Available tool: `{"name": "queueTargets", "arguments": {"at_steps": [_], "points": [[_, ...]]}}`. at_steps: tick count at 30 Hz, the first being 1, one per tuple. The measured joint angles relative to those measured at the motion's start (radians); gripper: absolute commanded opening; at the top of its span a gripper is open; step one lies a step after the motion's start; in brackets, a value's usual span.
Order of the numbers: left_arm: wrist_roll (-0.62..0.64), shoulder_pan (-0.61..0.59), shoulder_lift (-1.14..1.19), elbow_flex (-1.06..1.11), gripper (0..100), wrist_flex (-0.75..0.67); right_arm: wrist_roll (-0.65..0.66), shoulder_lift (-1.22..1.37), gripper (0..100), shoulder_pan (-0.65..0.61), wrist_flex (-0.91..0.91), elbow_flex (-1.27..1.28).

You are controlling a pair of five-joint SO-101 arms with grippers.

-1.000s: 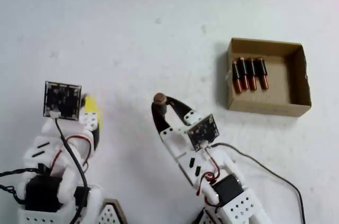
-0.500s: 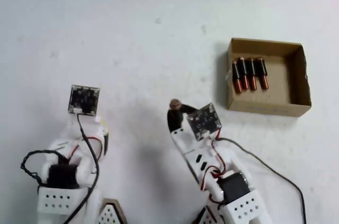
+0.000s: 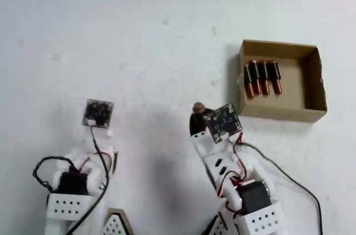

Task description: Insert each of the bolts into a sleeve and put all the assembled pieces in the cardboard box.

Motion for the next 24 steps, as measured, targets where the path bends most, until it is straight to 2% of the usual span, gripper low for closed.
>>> {"name": "queueTargets", "arguments": {"at_steps": [14, 24], "points": [[-0.029, 0.000, 0.000, 0.040, 2, 0.000, 0.000, 0.000, 1.7, 0.000, 0.000, 0.000], [-0.029, 0.000, 0.000, -0.129, 2, 0.017, 0.000, 0.000, 1.7, 0.000, 0.000, 0.000]]}}
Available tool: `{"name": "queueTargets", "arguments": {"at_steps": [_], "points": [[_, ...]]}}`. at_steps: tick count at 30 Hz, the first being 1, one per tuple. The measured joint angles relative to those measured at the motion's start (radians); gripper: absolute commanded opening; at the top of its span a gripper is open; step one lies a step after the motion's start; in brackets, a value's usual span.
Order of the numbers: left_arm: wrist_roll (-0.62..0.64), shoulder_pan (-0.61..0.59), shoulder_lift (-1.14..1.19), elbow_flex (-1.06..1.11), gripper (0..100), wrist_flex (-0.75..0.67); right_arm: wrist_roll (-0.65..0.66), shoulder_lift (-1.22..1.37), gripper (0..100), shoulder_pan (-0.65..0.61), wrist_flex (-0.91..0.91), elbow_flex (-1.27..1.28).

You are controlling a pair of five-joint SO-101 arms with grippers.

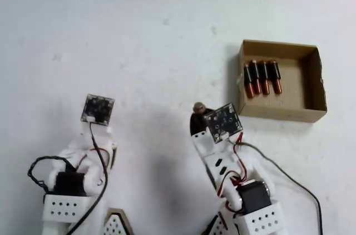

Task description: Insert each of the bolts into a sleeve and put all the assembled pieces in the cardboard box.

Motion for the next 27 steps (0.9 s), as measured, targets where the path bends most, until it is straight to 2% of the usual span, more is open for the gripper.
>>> {"name": "queueTargets", "arguments": {"at_steps": [10, 16, 23, 27], "points": [[-0.002, -0.080, 0.000, -0.279, 2, 0.138, 0.000, 0.000, 1.7, 0.000, 0.000, 0.000], [-0.002, -0.081, -0.026, -0.292, 2, 0.157, 0.000, 0.000, 1.7, 0.000, 0.000, 0.000], [-0.014, -0.081, -0.304, -0.290, 2, 0.226, 0.000, 0.000, 1.7, 0.000, 0.000, 0.000], [-0.049, -0.083, -0.344, -0.241, 2, 0.232, 0.000, 0.000, 1.7, 0.000, 0.000, 0.000]]}}
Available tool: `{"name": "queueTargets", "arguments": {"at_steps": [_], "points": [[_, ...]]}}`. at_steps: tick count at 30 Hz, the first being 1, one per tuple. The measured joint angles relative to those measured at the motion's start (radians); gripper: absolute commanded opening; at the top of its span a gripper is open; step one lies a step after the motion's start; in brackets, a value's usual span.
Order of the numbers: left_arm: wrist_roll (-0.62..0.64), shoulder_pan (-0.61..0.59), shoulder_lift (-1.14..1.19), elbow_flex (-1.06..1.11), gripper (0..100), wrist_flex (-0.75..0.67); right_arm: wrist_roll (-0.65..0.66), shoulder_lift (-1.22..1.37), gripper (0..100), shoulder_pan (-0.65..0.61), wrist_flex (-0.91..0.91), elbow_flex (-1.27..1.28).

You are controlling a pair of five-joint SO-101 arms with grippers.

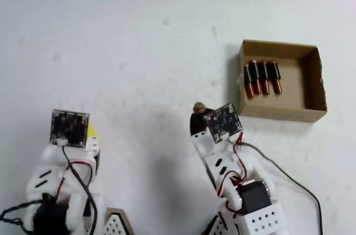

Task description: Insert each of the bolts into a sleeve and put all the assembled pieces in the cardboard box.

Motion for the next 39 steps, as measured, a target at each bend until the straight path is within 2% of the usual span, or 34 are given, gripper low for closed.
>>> {"name": "queueTargets", "arguments": {"at_steps": [18, 28, 33, 39], "points": [[-0.014, -0.002, 0.014, 0.353, 2, -0.028, 0.000, 0.000, 1.7, 0.003, 0.000, 0.000], [-0.011, 0.000, 0.017, 0.453, 2, -0.028, 0.044, 0.000, 1.7, 0.161, 0.003, -0.061], [-0.011, 0.000, 0.017, 0.454, 2, -0.028, 0.044, 0.008, 1.7, 0.222, 0.098, -0.176], [-0.009, 0.000, 0.017, 0.454, 2, -0.028, 0.044, 0.222, 1.7, 0.281, 0.121, -0.397]]}}
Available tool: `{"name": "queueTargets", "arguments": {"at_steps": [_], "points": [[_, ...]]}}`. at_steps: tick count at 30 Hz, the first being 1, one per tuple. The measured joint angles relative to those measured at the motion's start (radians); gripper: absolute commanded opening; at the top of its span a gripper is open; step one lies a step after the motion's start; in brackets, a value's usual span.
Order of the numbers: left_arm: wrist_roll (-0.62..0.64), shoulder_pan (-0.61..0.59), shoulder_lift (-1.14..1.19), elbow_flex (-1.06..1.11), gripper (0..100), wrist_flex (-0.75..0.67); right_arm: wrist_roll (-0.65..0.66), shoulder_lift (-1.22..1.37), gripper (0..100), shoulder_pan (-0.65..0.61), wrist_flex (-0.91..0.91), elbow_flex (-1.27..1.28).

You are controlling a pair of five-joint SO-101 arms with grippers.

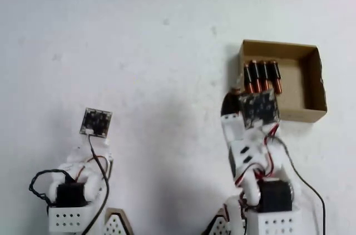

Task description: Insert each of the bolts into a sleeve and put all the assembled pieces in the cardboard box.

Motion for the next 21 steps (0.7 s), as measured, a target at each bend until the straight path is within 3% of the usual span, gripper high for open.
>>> {"name": "queueTargets", "arguments": {"at_steps": [21], "points": [[0.000, 0.000, 0.000, 0.000, 2, 0.000, 0.009, 1.438, 1.7, 0.345, -0.155, -0.870]]}}
